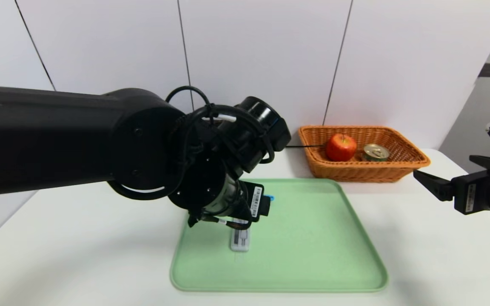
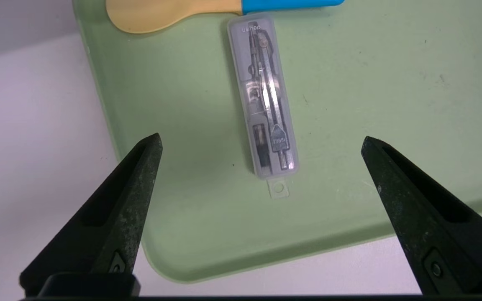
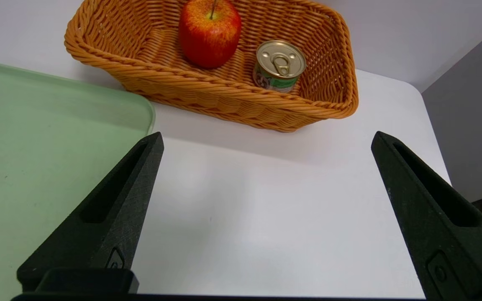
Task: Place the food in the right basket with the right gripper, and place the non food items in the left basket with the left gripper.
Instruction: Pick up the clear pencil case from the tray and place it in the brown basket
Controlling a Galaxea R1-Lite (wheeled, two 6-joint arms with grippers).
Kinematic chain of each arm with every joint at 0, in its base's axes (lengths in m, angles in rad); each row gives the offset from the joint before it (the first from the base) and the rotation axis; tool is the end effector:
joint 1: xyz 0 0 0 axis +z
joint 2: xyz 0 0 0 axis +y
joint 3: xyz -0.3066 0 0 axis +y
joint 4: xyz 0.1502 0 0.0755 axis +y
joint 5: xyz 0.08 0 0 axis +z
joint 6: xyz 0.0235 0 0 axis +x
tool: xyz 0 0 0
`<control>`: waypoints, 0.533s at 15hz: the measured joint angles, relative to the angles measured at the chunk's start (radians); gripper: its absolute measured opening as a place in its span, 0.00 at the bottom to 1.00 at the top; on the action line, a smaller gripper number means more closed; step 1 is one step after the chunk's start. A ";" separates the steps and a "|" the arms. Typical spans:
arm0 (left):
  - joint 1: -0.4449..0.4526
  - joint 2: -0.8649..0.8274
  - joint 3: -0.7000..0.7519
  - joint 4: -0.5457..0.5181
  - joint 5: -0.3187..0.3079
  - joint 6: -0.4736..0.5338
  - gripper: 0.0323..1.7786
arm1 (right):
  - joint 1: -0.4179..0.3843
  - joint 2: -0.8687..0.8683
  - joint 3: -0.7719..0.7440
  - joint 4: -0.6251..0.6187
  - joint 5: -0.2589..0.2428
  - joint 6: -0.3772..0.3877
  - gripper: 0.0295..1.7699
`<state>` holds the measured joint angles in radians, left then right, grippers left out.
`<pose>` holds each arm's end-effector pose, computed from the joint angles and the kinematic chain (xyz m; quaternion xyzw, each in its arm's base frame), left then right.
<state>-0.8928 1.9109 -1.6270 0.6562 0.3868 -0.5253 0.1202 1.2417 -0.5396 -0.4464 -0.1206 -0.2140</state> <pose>0.2124 -0.2496 0.2373 0.0370 0.4088 -0.1212 0.9038 0.1635 0.0169 0.2247 -0.1212 0.1259 0.0133 0.9845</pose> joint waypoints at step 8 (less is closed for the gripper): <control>0.019 0.135 -0.028 -0.017 0.020 -0.027 0.95 | 0.000 -0.003 0.004 0.000 0.000 -0.008 0.97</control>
<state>-0.8740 2.0460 -1.6549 0.6387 0.4070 -0.5521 0.1202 1.2383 -0.5357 -0.4464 -0.1206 -0.2221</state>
